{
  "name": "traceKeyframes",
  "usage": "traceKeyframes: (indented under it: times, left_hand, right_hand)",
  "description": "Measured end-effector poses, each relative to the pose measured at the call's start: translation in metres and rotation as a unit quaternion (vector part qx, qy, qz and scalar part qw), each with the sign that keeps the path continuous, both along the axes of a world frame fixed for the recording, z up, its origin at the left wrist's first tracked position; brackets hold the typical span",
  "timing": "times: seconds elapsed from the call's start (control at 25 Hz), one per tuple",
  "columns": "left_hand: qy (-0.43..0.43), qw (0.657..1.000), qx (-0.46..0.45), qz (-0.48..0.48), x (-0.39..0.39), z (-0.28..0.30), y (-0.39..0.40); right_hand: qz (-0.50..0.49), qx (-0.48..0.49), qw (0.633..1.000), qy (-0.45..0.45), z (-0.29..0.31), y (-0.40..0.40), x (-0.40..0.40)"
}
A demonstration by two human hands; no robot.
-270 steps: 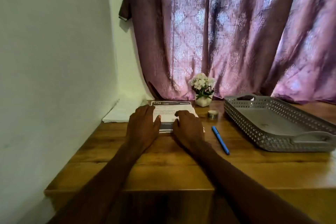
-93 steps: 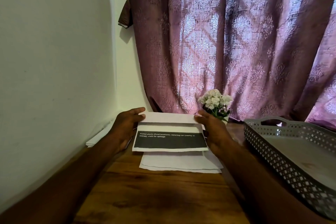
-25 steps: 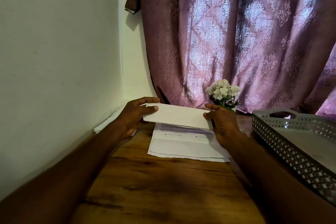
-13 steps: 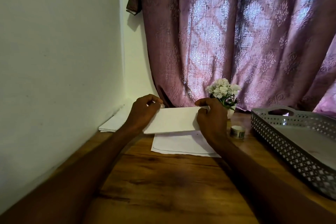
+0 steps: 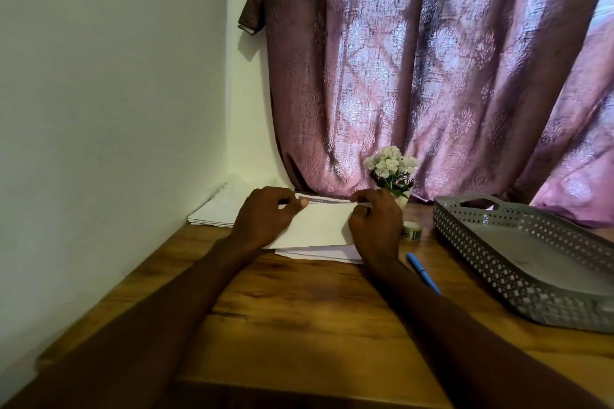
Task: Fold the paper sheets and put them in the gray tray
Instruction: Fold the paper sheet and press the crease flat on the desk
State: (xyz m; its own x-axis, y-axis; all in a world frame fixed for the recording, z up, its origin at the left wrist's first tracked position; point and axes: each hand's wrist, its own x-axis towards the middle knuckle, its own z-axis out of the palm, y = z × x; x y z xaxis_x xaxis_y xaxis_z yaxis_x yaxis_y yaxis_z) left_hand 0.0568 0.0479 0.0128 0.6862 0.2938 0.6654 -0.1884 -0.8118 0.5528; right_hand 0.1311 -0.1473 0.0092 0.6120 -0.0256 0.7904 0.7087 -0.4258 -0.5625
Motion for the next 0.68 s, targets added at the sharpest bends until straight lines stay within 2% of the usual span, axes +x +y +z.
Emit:
traceKeyframes:
  times: [0.08, 0.2, 0.36, 0.44, 0.52, 0.6, 0.68]
  left_hand:
    - [0.014, 1.000, 0.011, 0.010, -0.011, -0.001, -0.005]
    - [0.069, 0.992, 0.081, 0.062, -0.034, -0.011, -0.018]
    - [0.058, 0.971, 0.206, 0.104, -0.071, -0.021, -0.040]
    - [0.079, 0.977, 0.198, 0.024, -0.091, -0.028, -0.044]
    - [0.158, 0.963, 0.203, -0.080, -0.107, -0.033, -0.048]
    - [0.253, 0.933, 0.222, -0.126, -0.112, -0.031, -0.051]
    - [0.281, 0.922, 0.227, -0.138, -0.114, -0.027, -0.056]
  right_hand:
    - [-0.021, -0.012, 1.000, 0.007, -0.003, -0.004, -0.011]
    - [-0.060, -0.052, 0.996, 0.026, -0.006, -0.015, -0.032]
    - [-0.099, -0.188, 0.973, 0.088, -0.007, -0.033, -0.062]
    - [-0.105, -0.286, 0.947, 0.105, -0.009, -0.042, -0.075]
    - [-0.100, -0.359, 0.924, 0.081, -0.010, -0.047, -0.087]
    - [-0.055, -0.364, 0.930, 0.015, -0.011, -0.049, -0.100]
    - [0.063, -0.337, 0.939, -0.029, -0.016, -0.048, -0.111]
